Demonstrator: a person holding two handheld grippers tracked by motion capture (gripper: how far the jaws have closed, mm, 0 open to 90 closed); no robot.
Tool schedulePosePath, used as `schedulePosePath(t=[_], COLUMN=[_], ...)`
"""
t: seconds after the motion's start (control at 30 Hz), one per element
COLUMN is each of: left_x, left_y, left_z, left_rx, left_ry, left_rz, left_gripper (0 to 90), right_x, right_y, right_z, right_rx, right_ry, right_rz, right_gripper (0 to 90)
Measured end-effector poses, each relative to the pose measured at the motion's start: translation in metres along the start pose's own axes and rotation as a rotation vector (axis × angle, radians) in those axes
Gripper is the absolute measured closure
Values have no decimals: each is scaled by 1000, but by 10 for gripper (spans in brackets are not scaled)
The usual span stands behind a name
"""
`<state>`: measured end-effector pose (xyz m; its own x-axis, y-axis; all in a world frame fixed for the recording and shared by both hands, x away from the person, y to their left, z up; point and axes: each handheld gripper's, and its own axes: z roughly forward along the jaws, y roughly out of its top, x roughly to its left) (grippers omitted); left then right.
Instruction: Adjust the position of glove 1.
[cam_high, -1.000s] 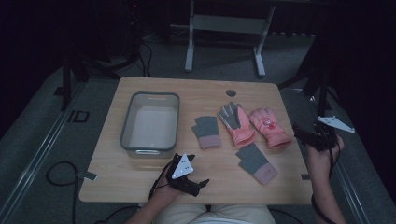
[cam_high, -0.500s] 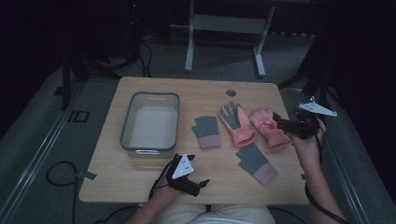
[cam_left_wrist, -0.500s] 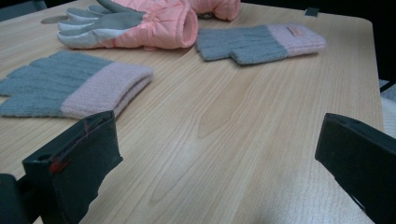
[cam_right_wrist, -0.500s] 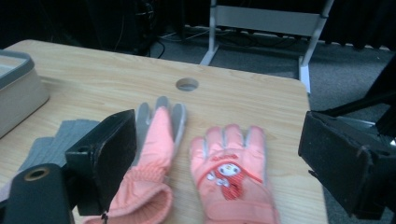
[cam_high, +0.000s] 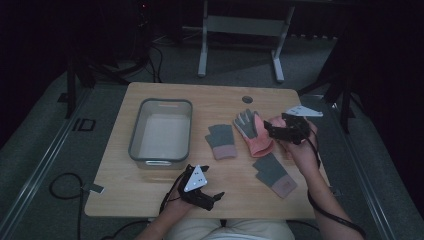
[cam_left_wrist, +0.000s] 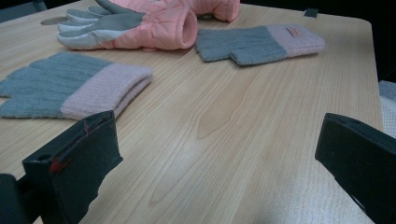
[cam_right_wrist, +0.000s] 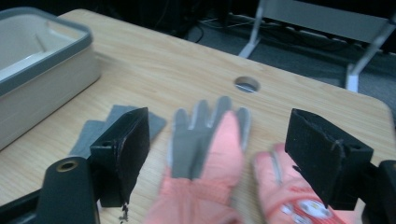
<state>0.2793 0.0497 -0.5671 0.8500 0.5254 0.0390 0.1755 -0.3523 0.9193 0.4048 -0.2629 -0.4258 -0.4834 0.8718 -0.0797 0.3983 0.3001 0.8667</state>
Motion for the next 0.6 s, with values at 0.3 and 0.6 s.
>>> schedulePosePath(t=[0.3, 0.6], left_x=[0, 0], left_y=[0, 0], left_z=[0, 0], left_rx=[-4, -1], left_ry=[-5, -7], left_rz=[0, 1], left_gripper=[0, 0], right_x=[27, 50], right_y=[7, 11], right_z=[30, 58], right_rx=[30, 76], right_ry=[75, 128], right_rz=[-16, -42], right_gripper=[298, 375])
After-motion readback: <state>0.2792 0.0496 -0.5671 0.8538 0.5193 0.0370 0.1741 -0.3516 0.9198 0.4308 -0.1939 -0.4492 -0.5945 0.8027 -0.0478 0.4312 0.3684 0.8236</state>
